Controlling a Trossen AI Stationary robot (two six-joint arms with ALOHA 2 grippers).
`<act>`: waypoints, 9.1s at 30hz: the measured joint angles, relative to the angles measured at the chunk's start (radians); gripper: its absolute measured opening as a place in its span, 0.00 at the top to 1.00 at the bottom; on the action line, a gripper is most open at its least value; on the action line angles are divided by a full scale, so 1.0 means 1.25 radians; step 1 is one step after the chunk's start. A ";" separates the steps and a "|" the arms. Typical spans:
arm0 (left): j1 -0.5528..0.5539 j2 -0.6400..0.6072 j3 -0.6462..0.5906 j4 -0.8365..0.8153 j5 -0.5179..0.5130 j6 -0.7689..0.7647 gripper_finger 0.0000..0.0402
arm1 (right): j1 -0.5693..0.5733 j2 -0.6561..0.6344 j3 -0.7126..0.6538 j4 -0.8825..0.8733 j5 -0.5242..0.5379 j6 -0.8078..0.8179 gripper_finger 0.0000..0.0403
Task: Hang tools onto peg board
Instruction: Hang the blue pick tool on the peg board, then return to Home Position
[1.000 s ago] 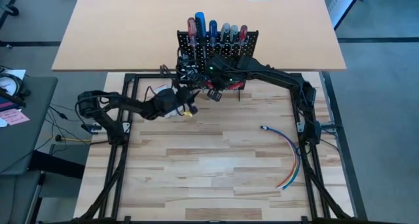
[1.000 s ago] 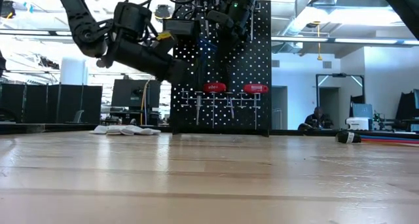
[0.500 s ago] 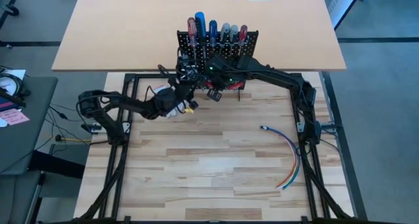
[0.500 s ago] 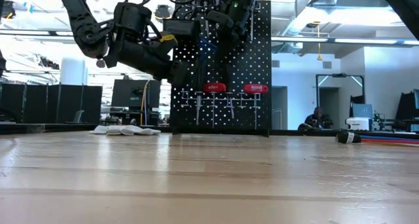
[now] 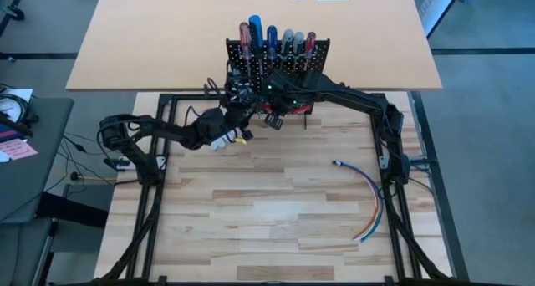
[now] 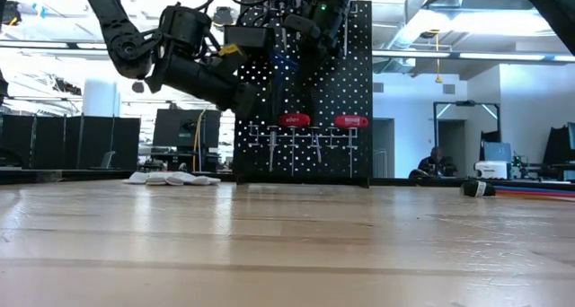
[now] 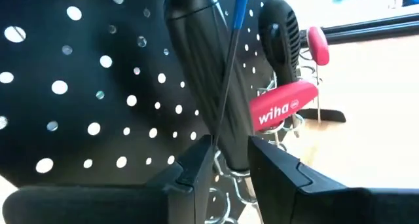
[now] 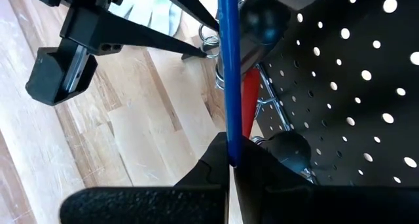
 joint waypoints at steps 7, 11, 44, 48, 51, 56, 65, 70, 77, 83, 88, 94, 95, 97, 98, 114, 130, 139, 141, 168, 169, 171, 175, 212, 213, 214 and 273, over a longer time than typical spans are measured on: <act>0.000 0.000 0.021 -0.004 0.002 0.010 0.80 | 0.010 0.000 0.000 0.000 0.000 -0.001 0.97; 0.000 0.000 0.021 -0.020 0.001 0.009 0.87 | 0.013 0.000 0.000 -0.001 0.000 -0.001 0.97; 0.008 -0.001 0.022 -0.045 0.009 -0.062 1.00 | 0.013 0.000 0.000 0.027 0.001 0.000 0.96; 0.008 -0.002 0.023 -0.063 0.009 -0.043 0.96 | 0.015 0.000 0.000 0.021 0.001 0.009 0.96; 0.008 -0.001 0.023 -0.102 0.009 -0.019 0.88 | 0.016 -0.001 0.000 0.008 0.001 0.015 0.96; 0.004 -0.002 0.023 -0.176 0.006 0.032 0.70 | 0.024 -0.004 0.000 0.008 0.008 0.017 0.97; -0.044 -0.002 0.024 -0.235 -0.107 0.157 0.58 | 0.028 0.006 -0.012 0.027 0.008 0.021 0.97; -0.077 -0.002 0.023 -0.250 -0.194 0.228 0.58 | 0.024 0.006 -0.014 0.033 0.007 0.015 0.97; -0.099 -0.018 0.021 -0.257 -0.204 0.224 0.58 | 0.021 0.006 -0.015 0.054 0.007 0.012 0.97; -0.120 -0.059 0.019 -0.263 -0.197 0.221 0.58 | 0.012 0.007 -0.015 0.069 0.006 0.001 0.97; -0.158 -0.075 0.020 -0.277 -0.196 0.223 0.58 | 0.012 0.007 -0.017 0.107 0.006 -0.004 0.97; -0.227 -0.075 0.020 -0.356 -0.209 0.220 0.59 | 0.012 0.007 -0.017 0.112 0.006 -0.018 0.97; -0.238 -0.075 0.020 -0.371 -0.219 0.215 0.59 | 0.012 0.007 -0.017 0.112 0.006 -0.020 0.97; -0.264 -0.075 0.020 -0.402 -0.250 0.208 0.60 | 0.012 0.007 -0.017 0.112 0.006 -0.020 0.97; -0.277 -0.075 0.020 -0.413 -0.268 0.205 0.61 | 0.012 0.007 -0.017 0.111 0.006 -0.020 0.97; -0.280 -0.075 -0.063 -0.505 -0.424 -0.007 0.68 | 0.007 0.038 -0.014 0.137 0.006 -0.037 0.97; -0.242 -0.172 -0.199 -0.247 -0.266 -0.062 0.68 | 0.001 0.054 -0.014 0.131 0.009 -0.050 0.93; -0.241 -0.196 -0.200 -0.252 -0.201 -0.096 0.68 | 0.001 0.055 -0.015 0.124 0.010 -0.061 0.90; -0.241 -0.196 -0.200 -0.251 -0.201 -0.098 0.68 | 0.001 0.055 -0.015 0.123 0.011 -0.067 0.85; -0.243 -0.196 -0.199 -0.254 -0.180 -0.175 0.68 | 0.122 -0.128 -0.018 -0.151 0.013 -0.138 0.64; -0.243 -0.196 -0.199 -0.254 -0.180 -0.175 0.68 | 0.122 -0.129 -0.018 -0.161 0.013 -0.135 0.64; -0.243 -0.196 -0.199 -0.254 -0.180 -0.175 0.68 | 0.122 -0.130 -0.018 -0.182 0.013 -0.129 0.65; -0.244 -0.196 -0.199 -0.260 -0.180 -0.177 0.68 | 0.126 -0.134 -0.035 -0.216 0.013 -0.129 0.65; -0.328 -1.077 -0.261 -0.728 0.057 -0.257 0.98 | 0.046 -1.258 -1.481 1.009 -0.409 0.042 0.66; -0.332 -1.122 -0.285 -0.728 0.054 -0.262 0.99 | 0.042 -1.258 -1.495 1.025 -0.422 0.042 0.67; -0.336 -1.168 -0.312 -0.727 0.051 -0.267 1.00 | 0.040 -1.258 -1.505 1.036 -0.429 0.043 0.68; -0.338 -1.227 -0.477 -0.677 0.097 -0.277 1.00 | 0.420 -1.573 -1.670 0.933 0.039 -0.007 0.96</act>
